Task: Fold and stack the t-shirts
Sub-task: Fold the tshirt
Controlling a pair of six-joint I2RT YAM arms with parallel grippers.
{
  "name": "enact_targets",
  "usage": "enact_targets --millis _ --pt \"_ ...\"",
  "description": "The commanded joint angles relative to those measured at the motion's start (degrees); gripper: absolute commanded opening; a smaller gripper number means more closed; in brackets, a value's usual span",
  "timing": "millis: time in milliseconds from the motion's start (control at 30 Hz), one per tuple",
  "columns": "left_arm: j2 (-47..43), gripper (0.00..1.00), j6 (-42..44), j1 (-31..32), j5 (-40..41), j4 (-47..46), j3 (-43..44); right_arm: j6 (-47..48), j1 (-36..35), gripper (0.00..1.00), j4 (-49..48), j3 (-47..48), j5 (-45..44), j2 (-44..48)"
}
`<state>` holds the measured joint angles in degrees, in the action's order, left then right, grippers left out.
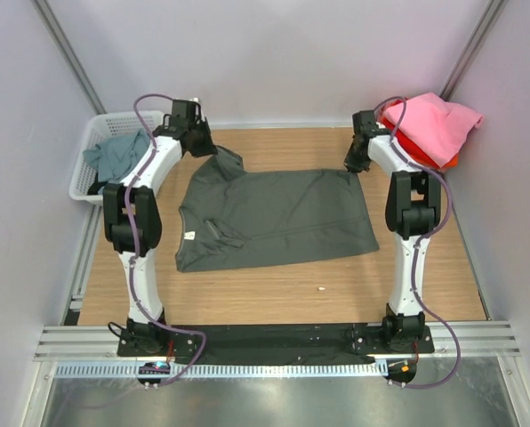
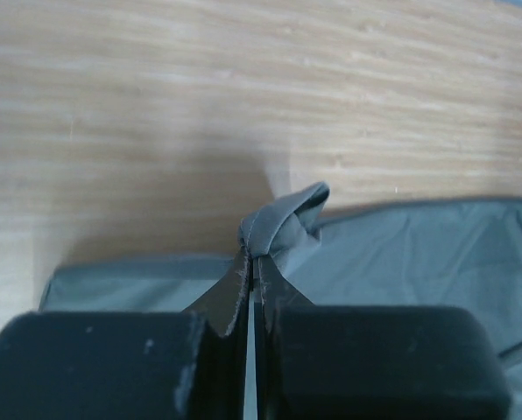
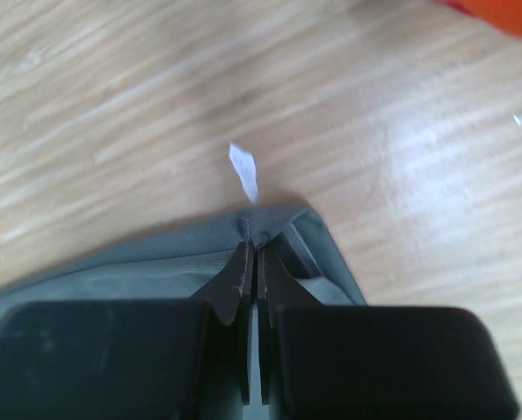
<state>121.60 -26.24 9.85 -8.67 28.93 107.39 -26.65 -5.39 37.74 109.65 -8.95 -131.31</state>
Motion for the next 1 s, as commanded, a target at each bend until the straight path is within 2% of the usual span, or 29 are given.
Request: enact_targets --millis 0,233,300,500,767,967 --pt "-7.5 0.0 1.7 2.2 2.2 3.4 -3.2 0.6 0.1 0.01 -2.5 -3.9 0.6 9.5" --pt "-18.1 0.0 2.8 6.9 8.2 9.1 -12.9 1.4 0.5 0.01 -4.6 -12.7 -0.3 17.6" --pt "-20.3 0.0 2.9 9.1 12.9 11.2 -15.7 1.5 0.6 0.01 -5.1 -16.1 -0.4 20.1" --pt "-28.0 0.0 0.1 11.2 16.7 14.5 -23.5 1.4 1.0 0.01 -8.0 -24.6 0.2 26.4" --pt "-36.5 0.0 -0.6 11.4 18.2 18.4 -29.3 1.4 1.0 0.01 -9.3 -31.9 0.5 32.2" --pt "-38.5 0.0 -0.6 11.4 18.1 19.1 -32.9 1.0 1.1 0.01 -9.4 -35.5 0.7 34.7"
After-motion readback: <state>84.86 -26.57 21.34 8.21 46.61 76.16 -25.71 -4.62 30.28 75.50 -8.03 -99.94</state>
